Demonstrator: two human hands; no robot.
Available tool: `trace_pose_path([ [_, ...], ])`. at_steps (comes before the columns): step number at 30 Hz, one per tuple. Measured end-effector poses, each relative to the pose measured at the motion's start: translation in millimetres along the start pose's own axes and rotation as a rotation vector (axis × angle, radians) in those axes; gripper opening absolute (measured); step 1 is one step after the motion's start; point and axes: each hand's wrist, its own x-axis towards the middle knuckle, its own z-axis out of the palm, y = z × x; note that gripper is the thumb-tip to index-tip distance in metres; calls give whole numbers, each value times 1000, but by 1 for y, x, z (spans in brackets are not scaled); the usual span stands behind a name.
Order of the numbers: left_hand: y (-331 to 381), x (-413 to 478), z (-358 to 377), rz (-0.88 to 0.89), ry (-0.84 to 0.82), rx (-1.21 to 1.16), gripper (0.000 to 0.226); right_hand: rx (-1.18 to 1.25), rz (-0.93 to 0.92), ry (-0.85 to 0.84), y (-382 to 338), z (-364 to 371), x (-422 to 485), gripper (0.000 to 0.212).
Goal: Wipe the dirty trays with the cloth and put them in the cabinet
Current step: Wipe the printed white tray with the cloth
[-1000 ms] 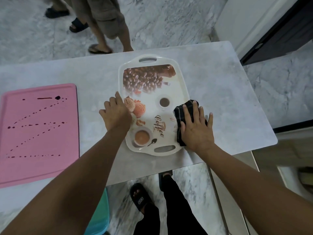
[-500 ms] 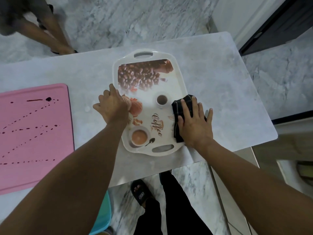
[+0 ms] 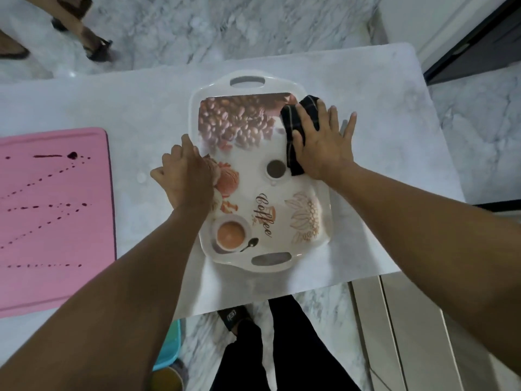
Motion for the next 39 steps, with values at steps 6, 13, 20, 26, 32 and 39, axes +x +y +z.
trace_pose_path([
  [6, -2, 2, 1, 3, 16, -63, 22, -9, -94, 9, 3, -7, 34, 61],
  [13, -1, 3, 0, -15, 9, -99, 16, -86, -220, 16, 9, -14, 60, 63],
  [20, 1, 2, -3, -32, -38, -66, 18, -107, -395, 34, 2, -25, 110, 61],
  [26, 3, 1, -4, -14, -55, 61, 36, -151, -526, 89, -11, -27, 133, 57],
  [32, 5, -1, -5, 14, 0, 36, 42, -203, -681, 143, -48, -32, 144, 53],
  [39, 6, -1, -3, 44, 63, 42, 43, -224, -870, 164, -122, -37, 145, 51],
])
